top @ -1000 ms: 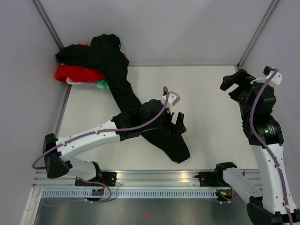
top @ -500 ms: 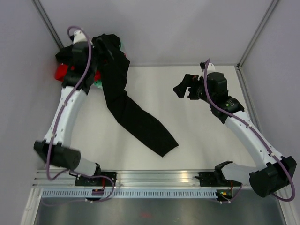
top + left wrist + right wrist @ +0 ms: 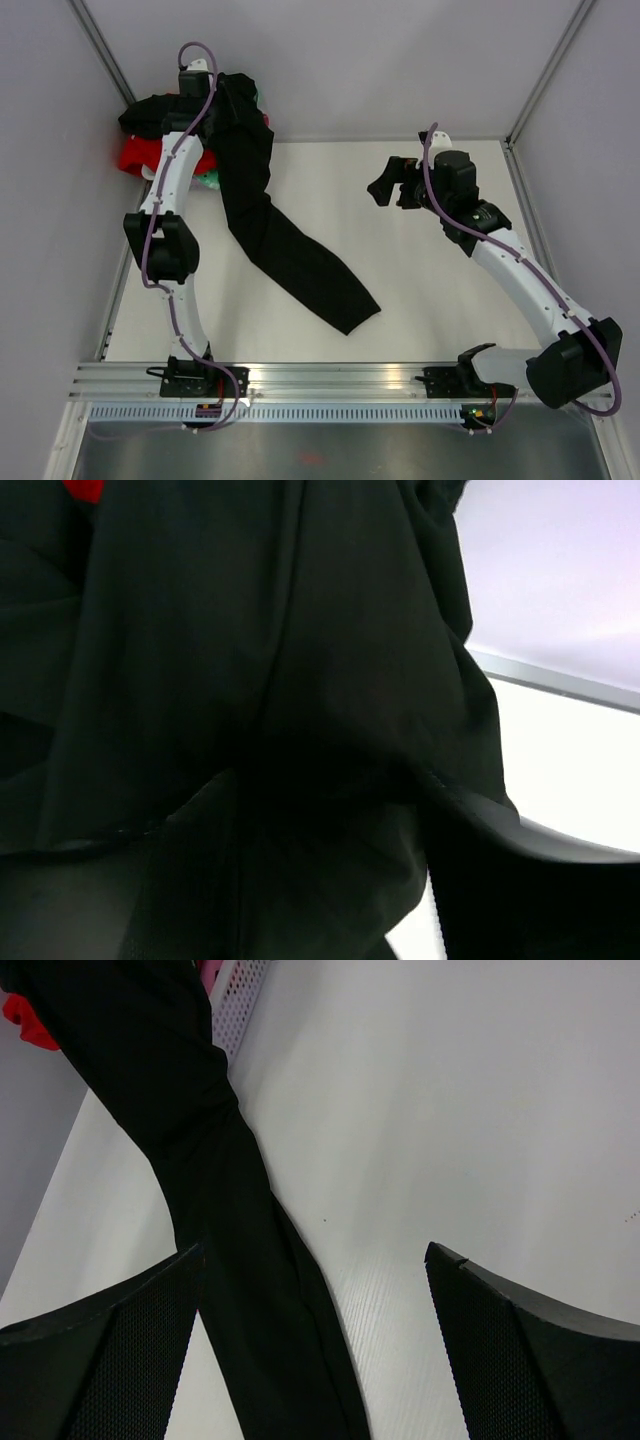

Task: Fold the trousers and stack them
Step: Move the trousers to the center of the board

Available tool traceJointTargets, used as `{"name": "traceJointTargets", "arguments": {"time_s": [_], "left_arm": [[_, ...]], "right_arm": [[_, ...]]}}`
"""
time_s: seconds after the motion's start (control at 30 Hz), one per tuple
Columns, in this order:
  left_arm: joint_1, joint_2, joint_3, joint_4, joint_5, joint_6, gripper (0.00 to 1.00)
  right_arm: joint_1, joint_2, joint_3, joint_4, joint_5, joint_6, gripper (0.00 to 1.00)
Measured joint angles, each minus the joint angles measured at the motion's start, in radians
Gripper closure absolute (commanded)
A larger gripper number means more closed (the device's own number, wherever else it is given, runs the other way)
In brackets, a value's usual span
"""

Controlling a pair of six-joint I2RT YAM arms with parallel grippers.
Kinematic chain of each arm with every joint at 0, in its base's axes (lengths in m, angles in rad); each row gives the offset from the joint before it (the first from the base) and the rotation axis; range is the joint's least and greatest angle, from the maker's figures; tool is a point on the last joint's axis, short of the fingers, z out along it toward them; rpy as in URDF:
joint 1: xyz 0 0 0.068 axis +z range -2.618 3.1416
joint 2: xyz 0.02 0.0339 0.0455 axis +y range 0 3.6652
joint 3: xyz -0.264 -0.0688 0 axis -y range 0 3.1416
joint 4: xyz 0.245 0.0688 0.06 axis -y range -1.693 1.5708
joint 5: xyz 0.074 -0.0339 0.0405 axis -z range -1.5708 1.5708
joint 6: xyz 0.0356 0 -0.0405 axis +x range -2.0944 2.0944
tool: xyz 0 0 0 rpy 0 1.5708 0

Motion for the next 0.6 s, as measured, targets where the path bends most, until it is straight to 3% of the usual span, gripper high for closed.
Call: {"name": "traceJointTargets", "arguments": {"time_s": [0.07, 0.1, 0.13, 0.43, 0.6], "left_arm": [[0.005, 0.008, 0.004, 0.013, 0.003, 0.024, 0.63], [0.005, 0.01, 0.004, 0.019, 0.007, 0.036, 0.86], [0.005, 0.01, 0.004, 0.022, 0.011, 0.045, 0.95], [0.002, -0.028, 0.004, 0.033, 0.068, 0.101, 0.98], [-0.025, -0.214, -0.024, 0.018, 0.163, 0.108, 0.98]], "right_arm": [[0.0, 0.018, 0.004, 0.003, 0.0, -0.004, 0.02], [0.0, 0.028, 0.006, 0.006, 0.0, -0.006, 0.02], [0.0, 0.037, 0.008, 0.009, 0.0, -0.007, 0.02], [0.0, 0.053, 0.027, 0.029, 0.03, 0.01, 0.02], [-0.003, 0.053, 0.06, -0.028, 0.171, 0.051, 0.02]]}}
